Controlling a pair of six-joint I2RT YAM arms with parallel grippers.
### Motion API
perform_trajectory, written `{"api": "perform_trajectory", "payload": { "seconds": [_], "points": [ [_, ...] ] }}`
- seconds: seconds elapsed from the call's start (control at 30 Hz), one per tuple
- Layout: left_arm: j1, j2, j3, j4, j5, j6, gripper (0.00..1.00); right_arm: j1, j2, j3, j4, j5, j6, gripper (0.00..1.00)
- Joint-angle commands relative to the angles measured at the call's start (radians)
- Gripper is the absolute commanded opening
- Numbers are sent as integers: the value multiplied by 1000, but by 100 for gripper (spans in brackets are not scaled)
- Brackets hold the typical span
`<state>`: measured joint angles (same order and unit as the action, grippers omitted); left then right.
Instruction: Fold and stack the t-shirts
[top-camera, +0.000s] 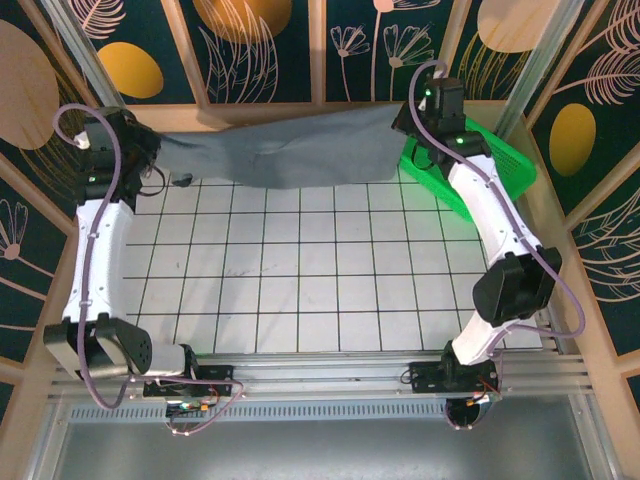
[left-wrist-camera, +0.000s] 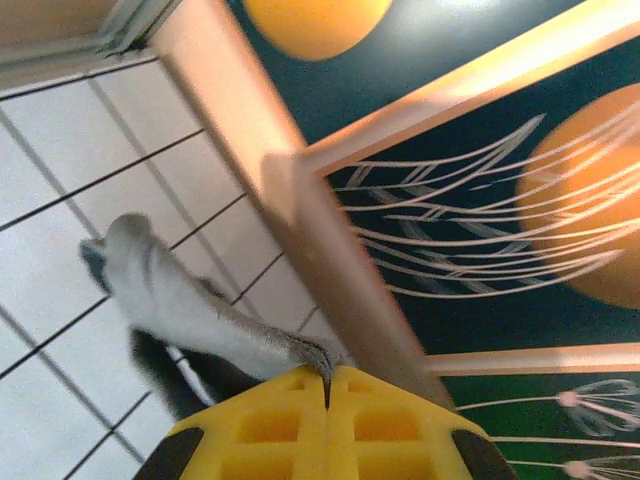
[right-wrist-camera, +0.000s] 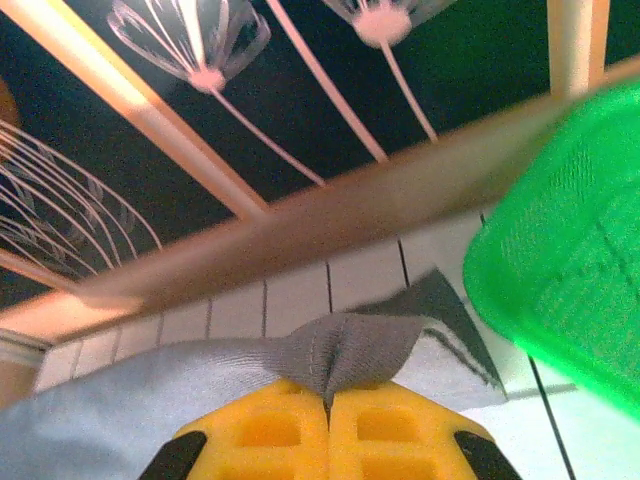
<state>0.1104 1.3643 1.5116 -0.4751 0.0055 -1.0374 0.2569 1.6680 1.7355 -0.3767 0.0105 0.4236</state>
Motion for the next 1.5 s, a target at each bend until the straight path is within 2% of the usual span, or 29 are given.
{"api": "perform_trajectory", "payload": {
  "seconds": [0.0,0.23,0.4,0.53,0.8,0.97,1.1,1.2,1.27,1.37,1.47],
  "points": [
    [-2,-85,36,92,-10,-32,0,-11,-100,15,120,11,-30,0],
    [-2,-246,66,198,-124,-11,0,-31,-339,-79,246,11,-25,0],
    [-2,-220,203,160,-163,-17,0,-54,-390,-66,276,-52,6,0],
    [-3,-116,329,119,-150,-27,0,-61,-327,-15,311,-112,37,0],
    [5,162,549,106,-98,-5,0,-73,-45,185,349,-257,110,0],
    [49,314,690,105,13,4,0,-74,148,383,318,-329,175,0],
    [82,399,833,110,80,20,0,-74,249,583,231,-317,184,0],
    [108,411,899,122,118,32,0,-75,289,695,161,-292,172,0],
    [127,388,890,140,142,20,0,-77,271,697,143,-276,165,0],
    [137,318,864,136,134,17,0,-76,203,618,128,-241,148,0],
    [136,200,725,124,109,18,0,-76,87,446,136,-186,133,0]
  ]
}}
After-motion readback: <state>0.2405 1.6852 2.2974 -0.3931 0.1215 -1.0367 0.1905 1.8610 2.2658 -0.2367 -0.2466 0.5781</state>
